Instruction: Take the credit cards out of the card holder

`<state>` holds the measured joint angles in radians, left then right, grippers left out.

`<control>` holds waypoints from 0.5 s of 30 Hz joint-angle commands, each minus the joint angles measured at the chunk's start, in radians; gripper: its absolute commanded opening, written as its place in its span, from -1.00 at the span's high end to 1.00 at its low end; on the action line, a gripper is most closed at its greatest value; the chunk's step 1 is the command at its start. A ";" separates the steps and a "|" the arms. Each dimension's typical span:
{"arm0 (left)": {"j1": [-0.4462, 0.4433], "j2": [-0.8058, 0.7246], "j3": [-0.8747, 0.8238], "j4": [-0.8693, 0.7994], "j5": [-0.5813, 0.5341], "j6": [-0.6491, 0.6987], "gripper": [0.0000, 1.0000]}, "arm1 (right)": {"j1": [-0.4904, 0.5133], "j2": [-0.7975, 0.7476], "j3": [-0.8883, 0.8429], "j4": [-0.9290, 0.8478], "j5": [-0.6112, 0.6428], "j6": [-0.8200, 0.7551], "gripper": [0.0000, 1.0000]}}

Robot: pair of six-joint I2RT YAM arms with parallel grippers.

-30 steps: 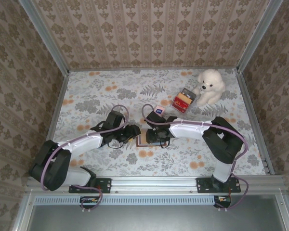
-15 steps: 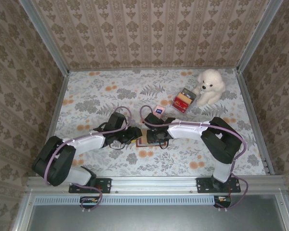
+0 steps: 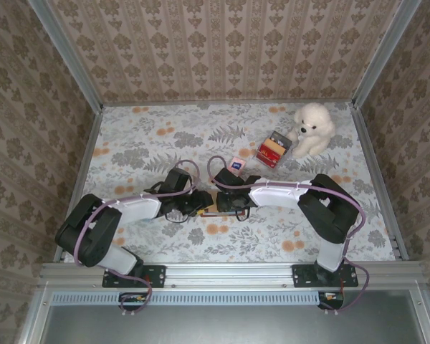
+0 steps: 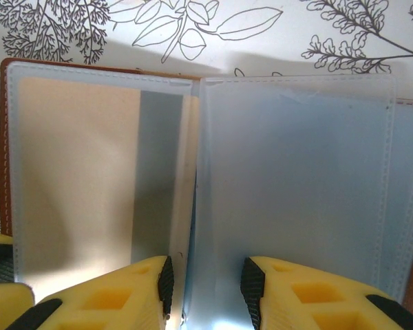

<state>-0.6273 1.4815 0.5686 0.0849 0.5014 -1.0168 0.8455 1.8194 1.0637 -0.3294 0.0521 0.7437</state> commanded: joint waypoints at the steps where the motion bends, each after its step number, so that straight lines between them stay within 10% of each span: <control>1: -0.003 0.018 0.031 0.022 0.017 0.022 0.30 | 0.002 0.073 -0.062 -0.031 -0.040 0.002 0.23; 15: 0.025 -0.004 0.051 -0.107 -0.027 0.170 0.94 | -0.004 -0.223 -0.021 -0.132 0.048 0.025 0.07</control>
<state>-0.6197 1.4929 0.6041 0.0536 0.4976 -0.9104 0.8444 1.6833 1.0256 -0.3710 0.0349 0.7479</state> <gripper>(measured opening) 0.043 0.459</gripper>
